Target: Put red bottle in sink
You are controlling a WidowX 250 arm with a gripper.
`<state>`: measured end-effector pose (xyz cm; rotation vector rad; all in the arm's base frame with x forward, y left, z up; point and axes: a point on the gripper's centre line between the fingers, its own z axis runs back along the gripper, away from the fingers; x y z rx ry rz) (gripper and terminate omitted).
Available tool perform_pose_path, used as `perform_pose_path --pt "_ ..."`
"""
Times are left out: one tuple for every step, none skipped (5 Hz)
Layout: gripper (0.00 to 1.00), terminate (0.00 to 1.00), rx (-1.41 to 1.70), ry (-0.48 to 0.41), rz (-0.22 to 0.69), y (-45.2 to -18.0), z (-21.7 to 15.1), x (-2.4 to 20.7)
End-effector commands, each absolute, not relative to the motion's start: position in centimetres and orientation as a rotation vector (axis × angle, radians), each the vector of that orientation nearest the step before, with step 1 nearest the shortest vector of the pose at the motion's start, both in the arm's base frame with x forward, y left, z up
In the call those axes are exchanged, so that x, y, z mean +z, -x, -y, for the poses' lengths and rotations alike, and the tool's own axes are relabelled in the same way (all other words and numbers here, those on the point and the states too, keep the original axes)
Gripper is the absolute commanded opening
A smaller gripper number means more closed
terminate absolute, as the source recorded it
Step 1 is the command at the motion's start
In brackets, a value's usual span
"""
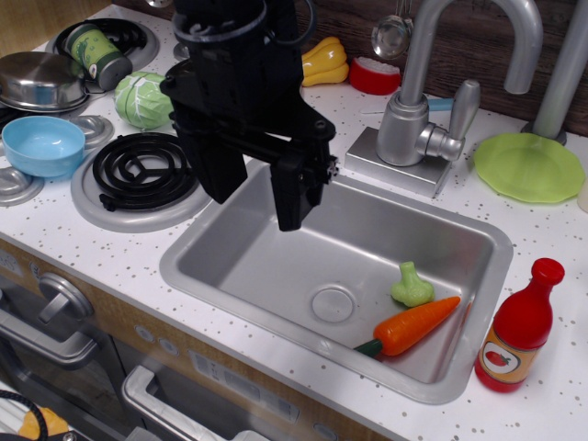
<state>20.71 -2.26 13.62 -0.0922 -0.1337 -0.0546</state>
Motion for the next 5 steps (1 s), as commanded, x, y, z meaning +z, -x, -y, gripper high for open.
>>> perform_pose_path --pt "1.00 0.00 -0.055 0.092 0.134 -20.7 2.3 13.6" --pt "1.00 0.00 -0.008 0.059 0.181 -20.8 7.3 14.1" --pt "1.00 0.00 0.025 0.026 0.220 -21.6 12.3 15.1" --pt "1.00 0.00 0.047 0.041 0.227 -22.4 17.2 16.4" --pt "1.00 0.00 0.001 0.067 0.273 -24.2 19.8 16.2"
